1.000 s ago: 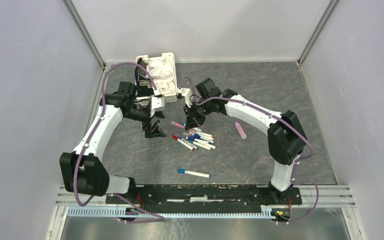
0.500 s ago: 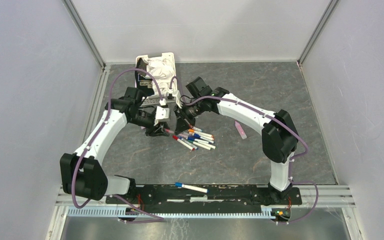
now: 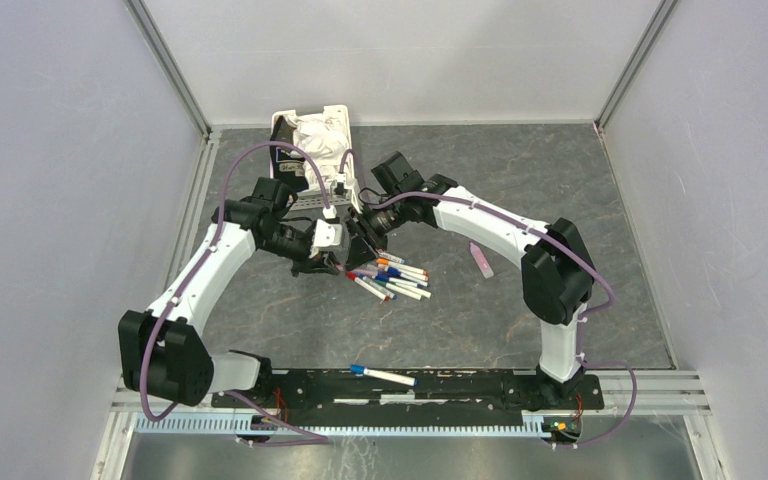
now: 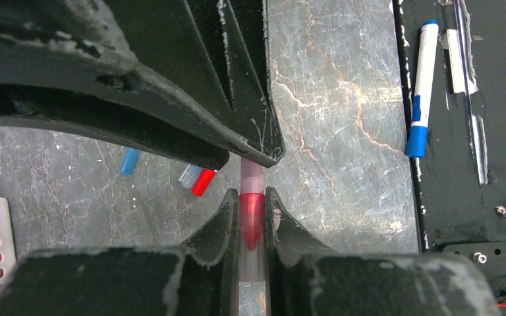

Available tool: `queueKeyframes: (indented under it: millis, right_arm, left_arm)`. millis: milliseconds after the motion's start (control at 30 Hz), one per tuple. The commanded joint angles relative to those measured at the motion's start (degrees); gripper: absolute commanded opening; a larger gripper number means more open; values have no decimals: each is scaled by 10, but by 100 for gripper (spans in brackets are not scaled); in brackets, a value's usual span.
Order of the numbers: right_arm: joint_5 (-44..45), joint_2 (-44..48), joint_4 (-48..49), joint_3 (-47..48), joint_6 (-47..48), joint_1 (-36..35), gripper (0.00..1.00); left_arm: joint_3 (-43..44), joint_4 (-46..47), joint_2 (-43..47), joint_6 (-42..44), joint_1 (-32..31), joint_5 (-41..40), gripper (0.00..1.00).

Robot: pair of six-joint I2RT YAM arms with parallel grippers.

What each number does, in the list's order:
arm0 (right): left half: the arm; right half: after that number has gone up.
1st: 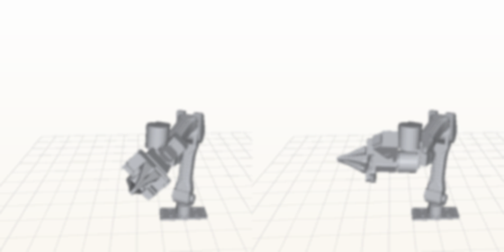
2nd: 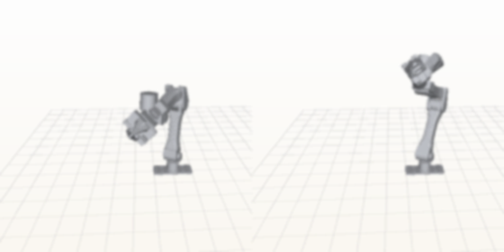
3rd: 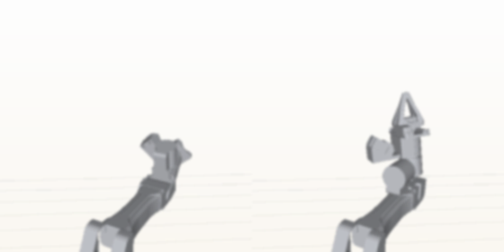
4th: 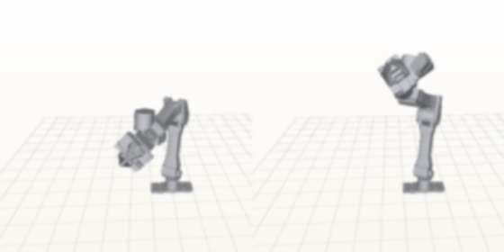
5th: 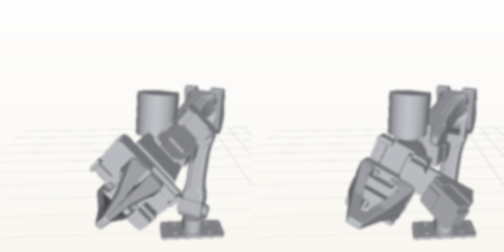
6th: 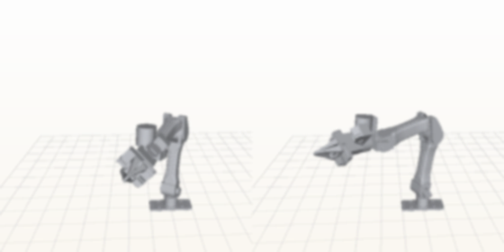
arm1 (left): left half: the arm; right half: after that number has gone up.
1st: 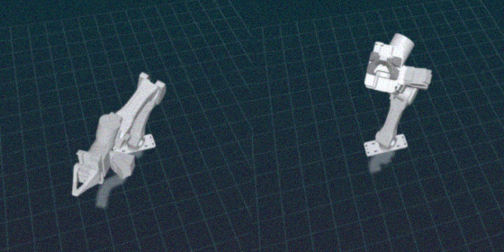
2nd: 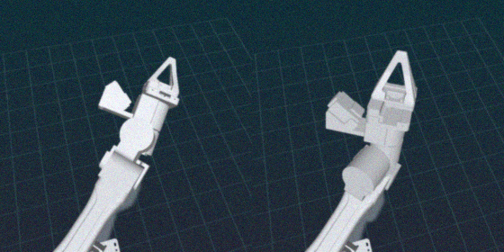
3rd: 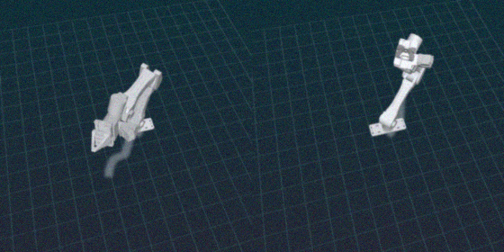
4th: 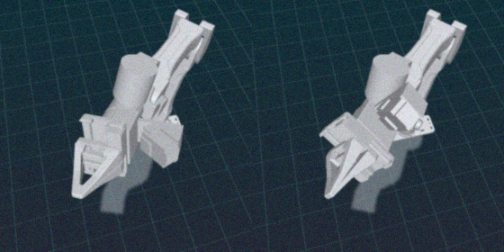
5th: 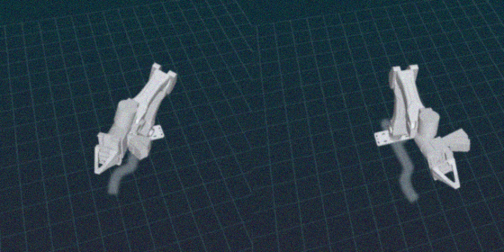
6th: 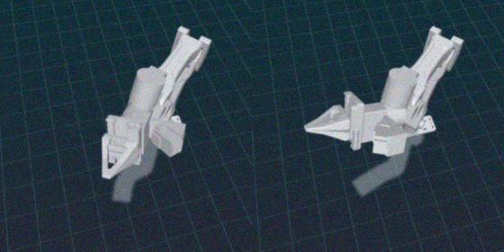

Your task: Open the pen caps

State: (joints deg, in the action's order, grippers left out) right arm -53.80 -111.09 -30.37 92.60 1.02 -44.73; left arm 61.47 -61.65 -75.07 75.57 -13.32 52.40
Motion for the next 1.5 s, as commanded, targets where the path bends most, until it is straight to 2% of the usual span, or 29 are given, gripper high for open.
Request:
queueKeyframes:
  millis: [0,100,200,267,367,433,467,567,633,867,967,1033,1133,1267,1467]
  right_arm:
    - [-27,-20,28,-7,-9,-1,35]
    - [-34,-21,32,-15,-9,-2,34]
    - [-38,-21,44,-19,-24,-1,42]
    - [-38,-21,44,-19,-23,-2,40]
    - [-39,-20,58,-21,-36,-2,20]
    - [-36,-18,62,-22,-39,-2,3]
    - [-30,-13,62,-29,-38,-1,0]
    - [-7,6,37,-58,-25,11,0]
    - [9,31,34,-100,-23,21,0]
    - [85,118,25,-256,-1,68,0]
    - [104,147,42,-296,-8,89,0]
    - [130,163,45,-302,-9,110,0]
    - [252,185,54,-316,-48,154,0]
    - [420,204,75,-351,-96,187,0]
    - [534,230,116,-379,-118,188,0]
  left_arm:
    - [28,-30,0,50,-2,4,2]
    - [32,-35,2,57,-2,8,2]
    - [36,-35,0,53,-2,13,2]
    - [40,-38,0,53,-2,16,2]
    - [40,-42,1,52,-2,19,2]
    - [40,-43,1,53,-2,19,2]
    - [40,-42,0,52,-1,17,2]
    - [41,-38,-2,54,5,-20,2]
    - [42,-36,-5,69,30,-44,2]
    - [128,-131,-80,198,205,-42,2]
    - [115,-126,-86,203,222,-24,2]
    - [81,-102,-78,186,217,5,2]
    - [10,5,-60,110,196,11,2]
    - [-69,164,-58,-10,173,-29,2]
    - [-108,267,-103,-89,158,-101,2]
